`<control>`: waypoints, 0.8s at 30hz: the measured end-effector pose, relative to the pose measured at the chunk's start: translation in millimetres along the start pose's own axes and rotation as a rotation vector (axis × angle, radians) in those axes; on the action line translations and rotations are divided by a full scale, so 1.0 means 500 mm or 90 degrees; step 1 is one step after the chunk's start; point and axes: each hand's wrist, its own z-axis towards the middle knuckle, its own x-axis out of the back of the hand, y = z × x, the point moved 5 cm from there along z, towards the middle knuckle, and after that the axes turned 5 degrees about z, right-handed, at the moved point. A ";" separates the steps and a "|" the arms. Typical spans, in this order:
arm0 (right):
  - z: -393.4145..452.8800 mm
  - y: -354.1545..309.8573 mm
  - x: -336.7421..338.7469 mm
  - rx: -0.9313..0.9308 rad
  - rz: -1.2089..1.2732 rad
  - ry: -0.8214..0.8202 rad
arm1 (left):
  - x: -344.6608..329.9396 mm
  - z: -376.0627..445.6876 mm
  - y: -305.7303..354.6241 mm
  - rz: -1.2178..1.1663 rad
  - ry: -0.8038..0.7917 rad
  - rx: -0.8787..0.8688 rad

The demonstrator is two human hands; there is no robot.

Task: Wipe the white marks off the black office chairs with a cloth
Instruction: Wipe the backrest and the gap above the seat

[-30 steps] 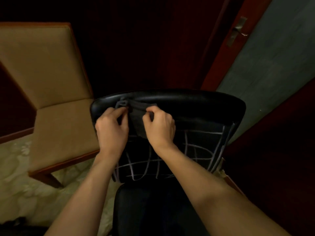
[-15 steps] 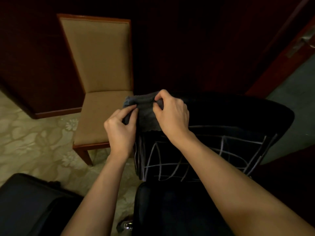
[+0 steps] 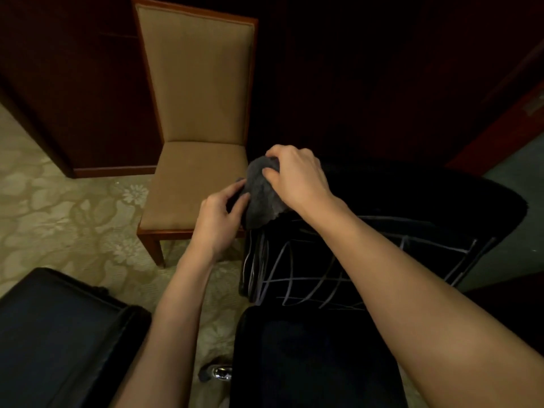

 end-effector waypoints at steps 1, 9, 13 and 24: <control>-0.001 -0.005 -0.002 0.011 0.003 -0.009 | 0.007 0.000 -0.006 -0.001 -0.013 -0.011; -0.069 -0.081 -0.053 0.101 -0.019 -0.011 | 0.064 -0.100 -0.044 -0.158 -0.017 0.021; -0.102 -0.116 -0.067 0.135 -0.037 -0.019 | 0.081 -0.154 -0.071 -0.144 0.056 0.029; -0.201 -0.167 -0.070 0.201 -0.009 -0.058 | 0.106 -0.294 -0.048 -0.093 0.151 0.020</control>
